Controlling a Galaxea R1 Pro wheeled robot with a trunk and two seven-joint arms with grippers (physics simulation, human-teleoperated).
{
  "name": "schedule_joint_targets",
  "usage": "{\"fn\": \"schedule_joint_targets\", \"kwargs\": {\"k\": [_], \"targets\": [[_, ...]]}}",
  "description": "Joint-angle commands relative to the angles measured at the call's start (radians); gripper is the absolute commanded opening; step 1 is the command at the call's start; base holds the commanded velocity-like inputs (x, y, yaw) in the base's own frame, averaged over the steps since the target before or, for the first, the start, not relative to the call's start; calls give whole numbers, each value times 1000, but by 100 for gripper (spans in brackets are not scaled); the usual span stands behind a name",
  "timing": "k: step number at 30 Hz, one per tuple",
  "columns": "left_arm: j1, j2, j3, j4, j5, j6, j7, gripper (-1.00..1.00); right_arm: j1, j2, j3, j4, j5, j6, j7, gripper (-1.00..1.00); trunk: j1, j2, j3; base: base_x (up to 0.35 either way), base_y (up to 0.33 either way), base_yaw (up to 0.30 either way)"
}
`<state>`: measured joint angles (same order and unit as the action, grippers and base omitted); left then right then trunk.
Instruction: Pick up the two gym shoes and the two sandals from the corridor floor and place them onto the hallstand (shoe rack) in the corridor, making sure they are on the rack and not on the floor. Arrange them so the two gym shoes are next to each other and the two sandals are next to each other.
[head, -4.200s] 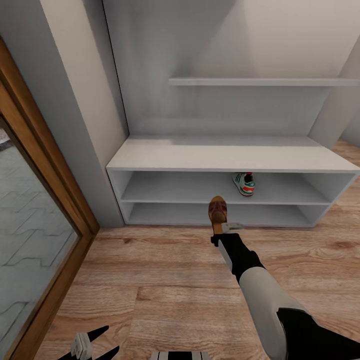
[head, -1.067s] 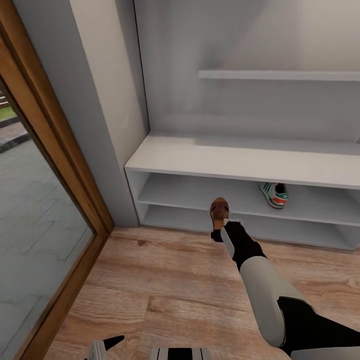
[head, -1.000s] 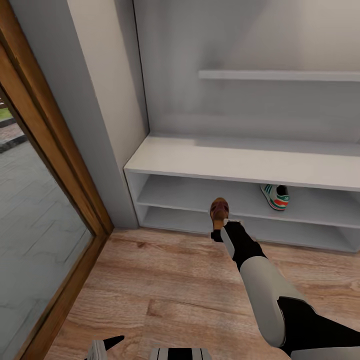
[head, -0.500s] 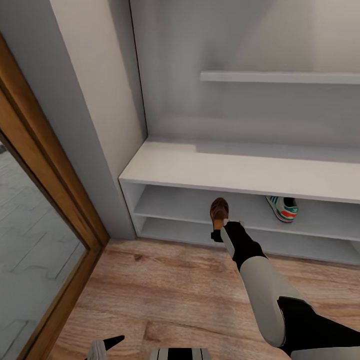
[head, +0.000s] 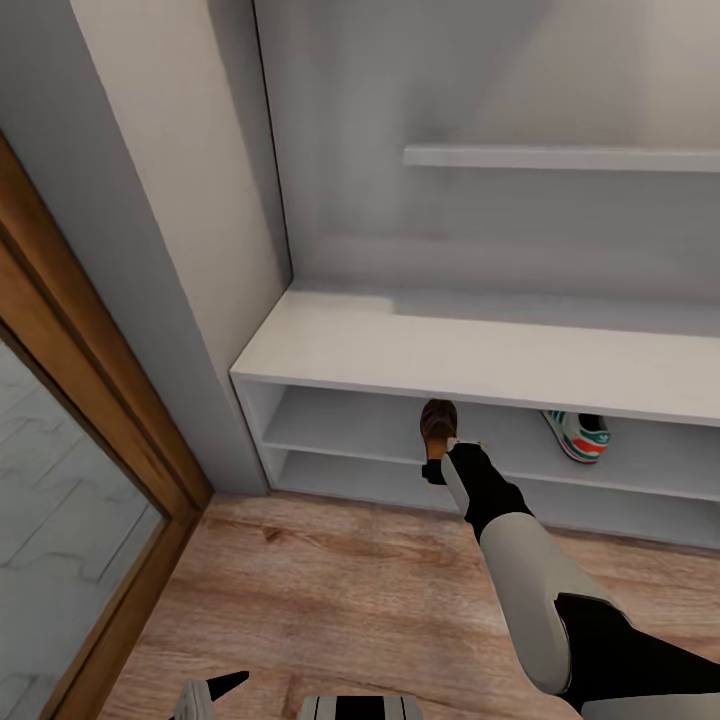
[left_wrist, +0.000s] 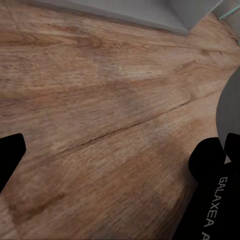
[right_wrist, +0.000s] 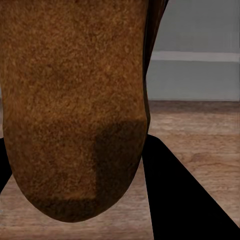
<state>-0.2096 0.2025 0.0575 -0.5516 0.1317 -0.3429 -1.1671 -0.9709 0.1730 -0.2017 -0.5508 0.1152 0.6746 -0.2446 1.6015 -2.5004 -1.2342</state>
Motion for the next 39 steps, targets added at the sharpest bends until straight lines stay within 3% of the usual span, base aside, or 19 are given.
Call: {"fn": "schedule_joint_targets", "kwargs": {"k": [1, 27, 39], "targets": [[-1, 0, 1, 1, 2, -5, -3, 100, 0, 2, -6, -1, 7, 5, -1, -100, 0, 0, -1, 32, 0, 0], [-1, 0, 1, 2, 2, -4, -3, 100, -1, 2, -6, 1, 7, 5, 1, -100, 0, 0, -1, 153, 21, 0], [-1, 0, 1, 2, 2, -2, -3, 100, -1, 2, -5, 2, 7, 5, 1, -100, 0, 0, -1, 22, 15, 0]]}}
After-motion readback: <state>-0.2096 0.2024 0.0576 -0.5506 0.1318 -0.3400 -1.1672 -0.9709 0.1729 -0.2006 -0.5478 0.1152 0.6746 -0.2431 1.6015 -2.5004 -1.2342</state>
